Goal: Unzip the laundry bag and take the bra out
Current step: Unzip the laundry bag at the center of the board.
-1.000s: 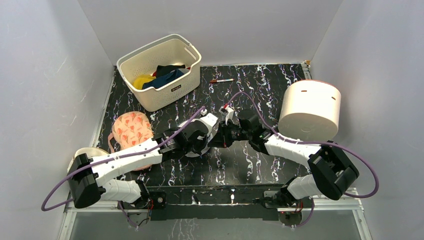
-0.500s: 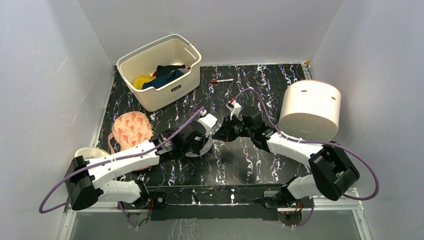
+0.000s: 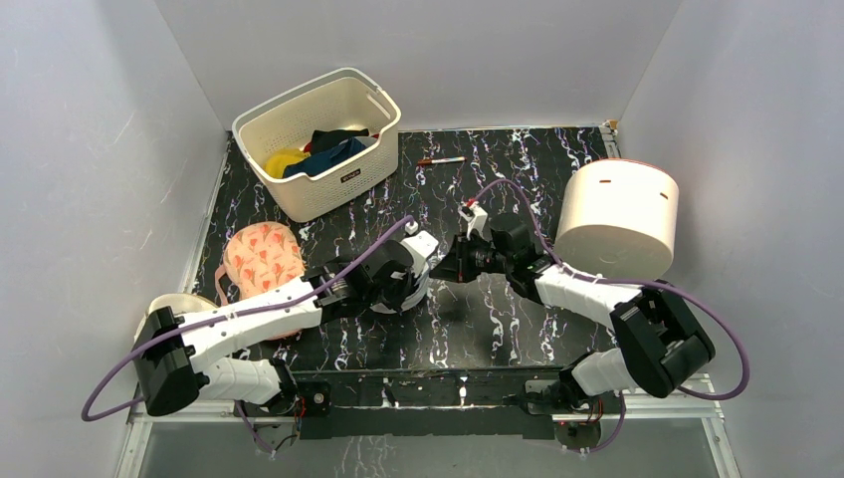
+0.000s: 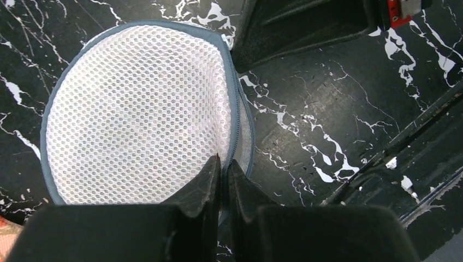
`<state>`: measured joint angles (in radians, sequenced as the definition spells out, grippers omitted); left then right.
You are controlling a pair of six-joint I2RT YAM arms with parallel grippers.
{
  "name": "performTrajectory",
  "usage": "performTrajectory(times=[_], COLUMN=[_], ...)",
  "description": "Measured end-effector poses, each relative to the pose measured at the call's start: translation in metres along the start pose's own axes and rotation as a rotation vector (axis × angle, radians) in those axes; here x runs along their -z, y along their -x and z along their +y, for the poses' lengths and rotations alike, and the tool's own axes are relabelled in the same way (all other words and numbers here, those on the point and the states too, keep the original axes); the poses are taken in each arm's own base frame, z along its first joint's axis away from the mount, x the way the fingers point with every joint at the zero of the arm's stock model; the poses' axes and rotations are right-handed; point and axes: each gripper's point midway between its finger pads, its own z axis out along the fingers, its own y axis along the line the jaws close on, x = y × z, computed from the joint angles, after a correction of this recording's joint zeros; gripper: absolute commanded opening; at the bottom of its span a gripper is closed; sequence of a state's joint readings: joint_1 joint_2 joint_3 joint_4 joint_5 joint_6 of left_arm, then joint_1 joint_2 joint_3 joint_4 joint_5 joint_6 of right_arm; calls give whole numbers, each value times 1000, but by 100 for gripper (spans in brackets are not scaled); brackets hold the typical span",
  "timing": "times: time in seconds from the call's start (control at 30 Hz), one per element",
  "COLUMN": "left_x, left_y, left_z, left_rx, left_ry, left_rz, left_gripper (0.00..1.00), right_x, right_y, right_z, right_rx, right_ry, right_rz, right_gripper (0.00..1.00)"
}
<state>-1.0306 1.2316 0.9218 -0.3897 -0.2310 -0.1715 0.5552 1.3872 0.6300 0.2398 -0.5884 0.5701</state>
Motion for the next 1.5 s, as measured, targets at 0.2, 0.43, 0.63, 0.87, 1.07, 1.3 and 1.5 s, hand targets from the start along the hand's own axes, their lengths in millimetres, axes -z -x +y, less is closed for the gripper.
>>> performTrajectory(times=[0.2, 0.43, 0.63, 0.87, 1.07, 1.3, 1.5], left_x=[-4, -6, -8, -21, -21, -21, -20], left_y=[0, 6, 20, 22, 23, 23, 24], left_z=[-7, -12, -14, -11, -4, 4, 5], left_rx=[13, 45, 63, 64, 63, 56, 48], left_ry=[-32, -40, -39, 6, 46, 90, 99], left_rz=[6, 11, -5, 17, 9, 7, 3], left_gripper=[19, 47, 56, 50, 39, 24, 0], right_x=[3, 4, 5, 11, 12, 12, 11], right_y=[-1, -6, -7, 0, 0, -3, -5], right_z=[-2, -7, -2, 20, 31, 36, 34], right_rx=[66, 88, 80, 90, 85, 75, 90], right_ry=[3, -12, -3, 58, 91, 107, 101], right_rz=[4, 24, 25, 0, 2, 13, 23], right_gripper=[0, 0, 0, 0, 0, 0, 0])
